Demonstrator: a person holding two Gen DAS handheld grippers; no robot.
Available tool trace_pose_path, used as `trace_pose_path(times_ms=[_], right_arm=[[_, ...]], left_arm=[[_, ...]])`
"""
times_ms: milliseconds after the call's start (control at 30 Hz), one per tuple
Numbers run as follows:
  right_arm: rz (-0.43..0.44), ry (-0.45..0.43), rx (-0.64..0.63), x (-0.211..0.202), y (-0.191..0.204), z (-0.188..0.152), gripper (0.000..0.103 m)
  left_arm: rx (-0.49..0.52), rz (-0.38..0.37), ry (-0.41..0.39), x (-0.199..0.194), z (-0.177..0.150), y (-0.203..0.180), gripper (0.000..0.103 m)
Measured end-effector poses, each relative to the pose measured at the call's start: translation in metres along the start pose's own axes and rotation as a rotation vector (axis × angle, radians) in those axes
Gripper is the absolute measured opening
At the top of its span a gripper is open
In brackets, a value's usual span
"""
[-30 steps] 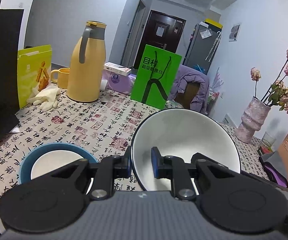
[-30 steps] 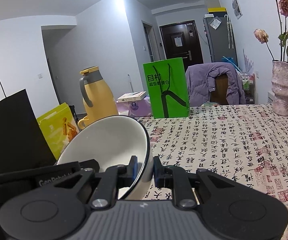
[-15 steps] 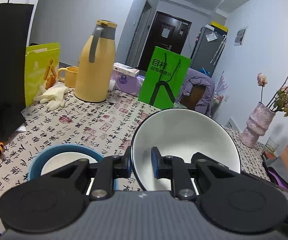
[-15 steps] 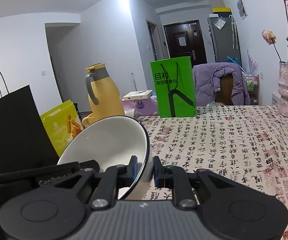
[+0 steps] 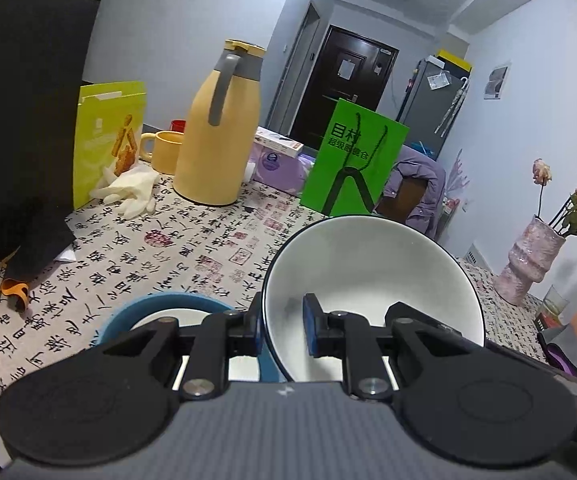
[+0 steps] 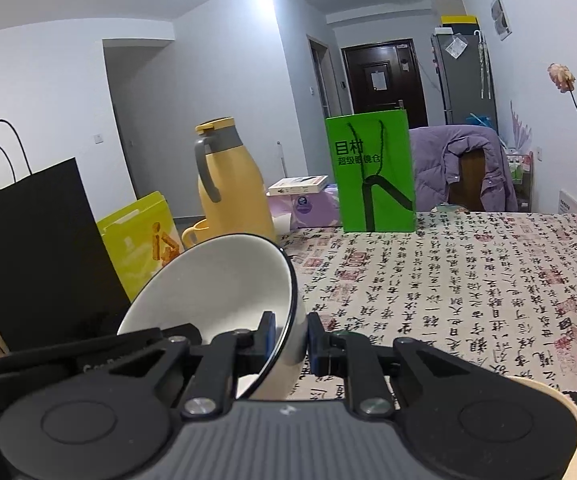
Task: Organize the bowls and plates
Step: 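Carry the held white bowl toward the blue bowl by the black bag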
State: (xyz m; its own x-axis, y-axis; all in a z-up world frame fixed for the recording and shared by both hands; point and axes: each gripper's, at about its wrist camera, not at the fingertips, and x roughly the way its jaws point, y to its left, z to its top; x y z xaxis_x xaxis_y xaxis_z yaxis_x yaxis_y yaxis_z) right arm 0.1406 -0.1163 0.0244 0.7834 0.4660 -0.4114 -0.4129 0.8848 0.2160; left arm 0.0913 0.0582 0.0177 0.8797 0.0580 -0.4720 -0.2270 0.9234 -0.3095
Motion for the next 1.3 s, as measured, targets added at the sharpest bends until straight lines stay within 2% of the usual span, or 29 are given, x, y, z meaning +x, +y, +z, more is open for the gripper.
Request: trace_pose_path(times_ms=[1300], right_arm=[[0.060, 0.097, -0.027, 0.045, 0.051, -0.023, 0.016]], left_arm=[[-0.065, 0.064, 0.021, 0.006, 0.002, 0.066, 0.018]])
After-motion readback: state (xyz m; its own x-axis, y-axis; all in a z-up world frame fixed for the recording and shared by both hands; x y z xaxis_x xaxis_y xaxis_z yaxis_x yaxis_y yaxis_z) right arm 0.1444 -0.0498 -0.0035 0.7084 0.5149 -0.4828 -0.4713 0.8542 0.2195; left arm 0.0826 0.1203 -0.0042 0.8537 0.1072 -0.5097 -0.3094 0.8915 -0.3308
